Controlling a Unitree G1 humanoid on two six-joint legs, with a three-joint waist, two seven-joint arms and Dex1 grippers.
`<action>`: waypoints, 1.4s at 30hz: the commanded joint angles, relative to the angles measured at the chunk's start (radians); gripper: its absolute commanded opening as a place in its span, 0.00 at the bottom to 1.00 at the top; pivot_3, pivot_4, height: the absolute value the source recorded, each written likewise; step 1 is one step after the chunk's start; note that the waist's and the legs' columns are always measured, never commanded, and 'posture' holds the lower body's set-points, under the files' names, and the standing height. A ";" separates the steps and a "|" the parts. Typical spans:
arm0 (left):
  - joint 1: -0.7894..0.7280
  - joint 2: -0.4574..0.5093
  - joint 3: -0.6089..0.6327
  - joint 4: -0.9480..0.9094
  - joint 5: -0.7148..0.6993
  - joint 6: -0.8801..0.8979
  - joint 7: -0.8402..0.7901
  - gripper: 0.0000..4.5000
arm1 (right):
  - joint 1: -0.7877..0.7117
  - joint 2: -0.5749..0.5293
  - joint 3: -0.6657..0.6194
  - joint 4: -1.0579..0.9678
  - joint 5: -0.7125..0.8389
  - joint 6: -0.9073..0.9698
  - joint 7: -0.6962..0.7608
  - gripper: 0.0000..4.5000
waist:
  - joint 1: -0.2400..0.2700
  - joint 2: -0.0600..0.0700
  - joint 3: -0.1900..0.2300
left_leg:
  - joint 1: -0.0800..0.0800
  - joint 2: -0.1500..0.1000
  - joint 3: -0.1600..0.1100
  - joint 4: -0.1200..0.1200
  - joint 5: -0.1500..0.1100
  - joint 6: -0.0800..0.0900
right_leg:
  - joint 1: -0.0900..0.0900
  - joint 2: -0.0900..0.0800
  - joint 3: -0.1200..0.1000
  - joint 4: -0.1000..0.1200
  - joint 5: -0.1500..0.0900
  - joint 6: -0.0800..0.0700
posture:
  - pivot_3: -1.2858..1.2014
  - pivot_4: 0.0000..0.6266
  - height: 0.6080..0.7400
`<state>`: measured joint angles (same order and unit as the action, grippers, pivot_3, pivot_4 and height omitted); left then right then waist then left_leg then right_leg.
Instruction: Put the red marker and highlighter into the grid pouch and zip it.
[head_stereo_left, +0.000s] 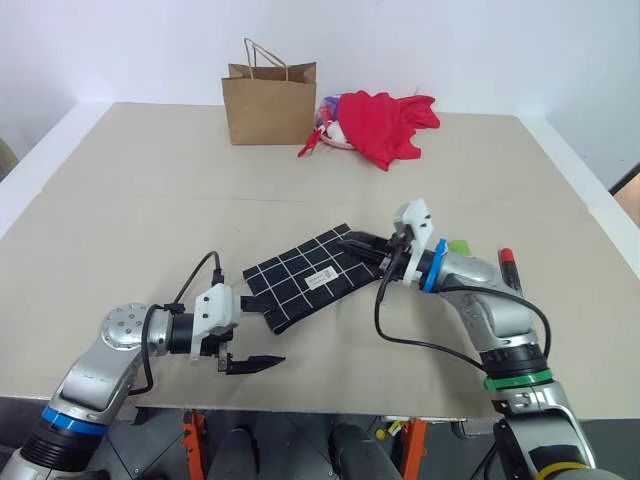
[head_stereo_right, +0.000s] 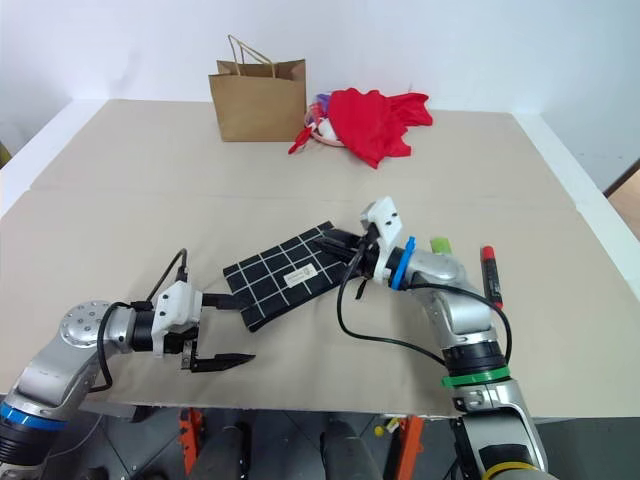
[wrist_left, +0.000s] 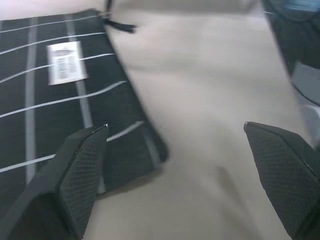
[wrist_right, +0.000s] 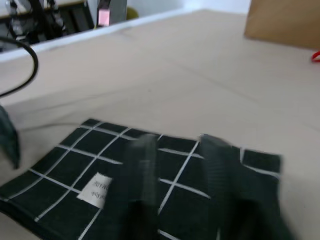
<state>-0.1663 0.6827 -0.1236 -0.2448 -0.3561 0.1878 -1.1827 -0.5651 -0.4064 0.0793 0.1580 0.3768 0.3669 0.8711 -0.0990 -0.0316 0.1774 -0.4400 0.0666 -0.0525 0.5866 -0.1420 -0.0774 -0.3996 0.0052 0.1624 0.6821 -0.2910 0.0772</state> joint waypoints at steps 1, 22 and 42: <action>-0.030 0.001 -0.018 -0.008 0.004 -0.032 -0.023 1.00 | -0.037 0.010 0.001 0.040 -0.026 -0.067 0.025 0.01 | 0.000 0.000 0.000 | 0.000 0.000 0.000 0.000 0.000 0.000 | 0.000 0.000 0.000 0.000 0.000 0.001 | 0.52 0.24 1.00; -0.060 -0.026 -0.022 0.094 0.190 -0.354 0.074 1.00 | -0.041 0.060 0.010 0.277 -0.146 -0.226 0.040 0.01 | -0.001 0.001 0.000 | 0.002 0.000 -0.004 0.001 0.001 0.000 | 0.004 0.001 -0.003 0.001 -0.001 0.003 | 0.52 0.24 1.00; -0.069 -0.043 -0.066 0.275 0.600 -0.777 0.432 1.00 | -0.051 0.110 -0.005 0.258 -0.147 -0.235 -0.001 0.01 | -0.003 0.001 0.000 | 0.009 0.000 -0.004 0.001 0.002 0.002 | 0.011 0.001 -0.003 0.001 0.000 0.004 | 0.52 0.24 1.00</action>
<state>-0.2215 0.6392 -0.1830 0.0036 0.2083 -0.5823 -0.7737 -0.6039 -0.3018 0.0799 0.4385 0.2295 0.1347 0.8700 -0.1019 -0.0302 0.1775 -0.4311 0.0666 -0.0562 0.5873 -0.1399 -0.0753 -0.3885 0.0060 0.1596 0.6828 -0.2908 0.0808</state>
